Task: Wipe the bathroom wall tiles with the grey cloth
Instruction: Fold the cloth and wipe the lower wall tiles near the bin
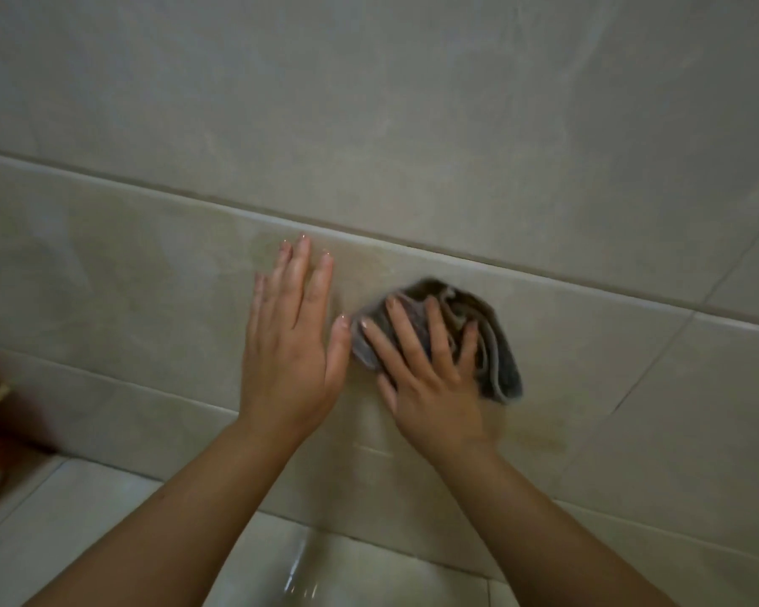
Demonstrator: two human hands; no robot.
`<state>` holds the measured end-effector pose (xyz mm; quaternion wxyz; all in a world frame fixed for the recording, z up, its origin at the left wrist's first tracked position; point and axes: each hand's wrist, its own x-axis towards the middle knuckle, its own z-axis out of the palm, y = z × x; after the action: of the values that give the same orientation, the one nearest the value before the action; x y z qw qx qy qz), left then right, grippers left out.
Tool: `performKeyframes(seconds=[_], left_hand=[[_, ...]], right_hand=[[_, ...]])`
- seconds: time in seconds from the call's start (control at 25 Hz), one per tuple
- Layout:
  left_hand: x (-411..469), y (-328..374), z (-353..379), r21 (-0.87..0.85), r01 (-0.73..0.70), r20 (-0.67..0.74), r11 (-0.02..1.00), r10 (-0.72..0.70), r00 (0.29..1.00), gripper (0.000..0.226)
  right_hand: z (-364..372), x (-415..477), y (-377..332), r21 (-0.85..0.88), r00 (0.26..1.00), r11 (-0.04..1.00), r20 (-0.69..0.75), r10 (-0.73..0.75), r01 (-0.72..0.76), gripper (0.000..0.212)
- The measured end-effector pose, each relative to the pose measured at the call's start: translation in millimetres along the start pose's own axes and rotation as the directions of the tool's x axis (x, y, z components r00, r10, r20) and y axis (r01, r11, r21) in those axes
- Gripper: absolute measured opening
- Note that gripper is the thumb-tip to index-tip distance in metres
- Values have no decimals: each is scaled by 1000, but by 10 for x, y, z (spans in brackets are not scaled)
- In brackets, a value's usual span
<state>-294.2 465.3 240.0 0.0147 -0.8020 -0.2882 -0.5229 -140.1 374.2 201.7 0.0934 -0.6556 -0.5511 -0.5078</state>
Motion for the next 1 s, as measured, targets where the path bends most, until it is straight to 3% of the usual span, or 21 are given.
performKeyframes(seconds=[0.08,0.24,0.28,0.4,0.48,0.56,0.72,0.76,0.88,1.0], left_hand=[[-3,-109,-107,11,21,-16,1000,-21,1000,59],[-24,-482,-324,59,93,-36,994,-91,995,60],[-35,-553,-349,71,115,-34,991,-113,993,60],[-75,-716,-367,93,189,-36,978,-186,982,61],[-116,-762,-344,86,235,-18,968,-235,972,62],[-162,-781,-351,79,222,0,972,-222,975,62],[-266,-939,-465,111,217,18,970,-221,975,62],[-291,-992,-485,119,230,17,966,-234,972,62],[-303,-1096,-520,136,279,12,951,-283,959,61],[-315,-1169,-591,122,351,18,929,-355,935,62]], right_hand=[[-25,-192,205,-52,1000,999,-1,-13,13,68],[-222,461,300,2,947,958,-146,285,-288,66],[-219,642,166,21,940,951,-150,307,-307,66],[-16,624,-349,15,999,1000,-49,3,-2,64],[88,231,-406,10,985,987,56,-162,162,65],[14,36,-269,-19,985,988,79,-153,155,67],[-123,736,-287,-10,989,995,-111,102,-104,61],[-99,954,-417,6,986,994,-125,107,-107,62],[59,1034,-871,32,989,989,-38,-142,143,67],[142,662,-783,40,947,947,16,-320,319,70]])
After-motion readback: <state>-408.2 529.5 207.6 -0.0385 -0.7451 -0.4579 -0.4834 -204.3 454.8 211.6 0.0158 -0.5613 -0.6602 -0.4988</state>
